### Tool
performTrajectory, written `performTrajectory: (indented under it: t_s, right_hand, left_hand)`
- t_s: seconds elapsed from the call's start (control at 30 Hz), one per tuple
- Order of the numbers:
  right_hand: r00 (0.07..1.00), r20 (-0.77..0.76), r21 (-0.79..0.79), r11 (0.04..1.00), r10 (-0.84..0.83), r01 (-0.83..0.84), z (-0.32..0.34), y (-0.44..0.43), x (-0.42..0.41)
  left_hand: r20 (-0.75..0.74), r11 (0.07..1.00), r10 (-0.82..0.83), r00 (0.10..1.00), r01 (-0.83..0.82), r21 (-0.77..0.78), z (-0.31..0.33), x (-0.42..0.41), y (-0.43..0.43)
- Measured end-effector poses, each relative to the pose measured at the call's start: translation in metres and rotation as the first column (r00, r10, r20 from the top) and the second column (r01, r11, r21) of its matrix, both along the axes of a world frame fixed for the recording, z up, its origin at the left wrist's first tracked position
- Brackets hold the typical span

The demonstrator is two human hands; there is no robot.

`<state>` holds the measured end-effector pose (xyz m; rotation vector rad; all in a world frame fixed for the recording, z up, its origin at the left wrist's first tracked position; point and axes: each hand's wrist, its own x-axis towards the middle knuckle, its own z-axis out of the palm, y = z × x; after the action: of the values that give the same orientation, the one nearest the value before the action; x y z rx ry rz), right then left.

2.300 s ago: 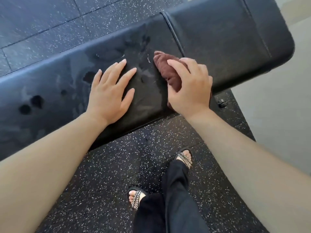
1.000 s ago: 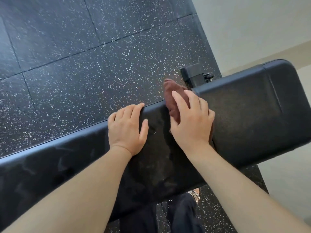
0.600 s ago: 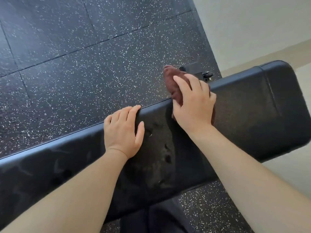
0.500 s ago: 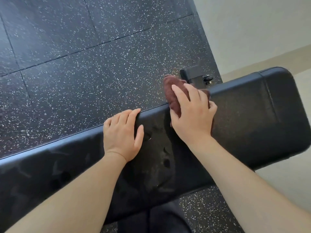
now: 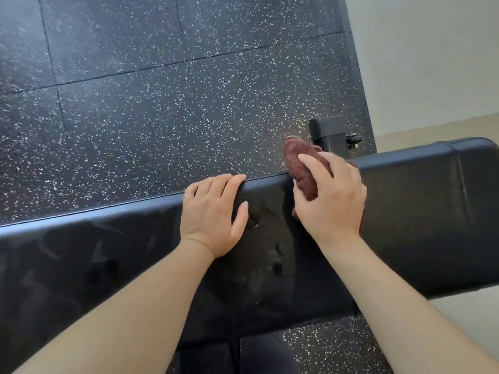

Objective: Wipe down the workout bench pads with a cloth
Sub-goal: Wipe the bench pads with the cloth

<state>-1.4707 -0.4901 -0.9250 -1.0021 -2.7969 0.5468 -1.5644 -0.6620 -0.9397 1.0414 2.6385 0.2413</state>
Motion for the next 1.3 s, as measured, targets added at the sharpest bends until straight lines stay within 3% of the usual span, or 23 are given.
performTrajectory:
  t_s: [0.2, 0.37, 0.7, 0.83, 0.93, 1.07, 1.23, 1.3]
  right_hand:
    - [0.991, -0.062, -0.036, 0.992, 0.115, -0.117, 0.002, -0.025, -0.017]
    - [0.997, -0.008, -0.064, 0.995, 0.081, -0.081, 0.003, -0.024, -0.034]
    - [0.998, 0.058, 0.001, 1.000, -0.002, 0.002, -0.002, -0.026, -0.051]
    - [0.999, -0.031, -0.032, 0.999, 0.015, -0.016, 0.003, -0.047, -0.028]
    - [0.991, -0.061, 0.013, 0.993, 0.118, -0.117, 0.003, -0.069, -0.014]
    - [0.991, 0.000, -0.033, 0.991, 0.131, -0.131, 0.000, -0.038, -0.051]
    - [0.959, 0.256, -0.071, 0.991, 0.124, -0.110, 0.000, -0.024, -0.076]
    - [0.963, 0.232, -0.043, 0.990, 0.137, -0.131, 0.002, -0.027, -0.072]
  left_hand:
    - [0.032, 0.998, -0.046, 0.998, 0.045, 0.031, 0.005, -0.005, -0.016]
    - [0.036, 0.995, 0.064, 0.997, -0.061, -0.082, 0.003, -0.036, -0.051]
    - [0.094, 1.000, 0.012, 0.995, -0.011, -0.011, 0.003, -0.042, -0.053]
    - [0.114, 1.000, 0.007, 0.993, -0.005, -0.014, 0.004, -0.043, -0.054]
    - [0.121, 0.999, 0.008, 0.993, -0.004, -0.032, 0.004, -0.044, -0.053]
    - [0.123, 0.999, 0.009, 0.992, -0.005, -0.034, 0.003, -0.044, -0.053]
    - [0.107, 1.000, 0.009, 0.994, -0.006, -0.026, 0.001, -0.044, -0.053]
    - [0.109, 1.000, 0.011, 0.994, -0.009, -0.017, 0.001, -0.043, -0.053]
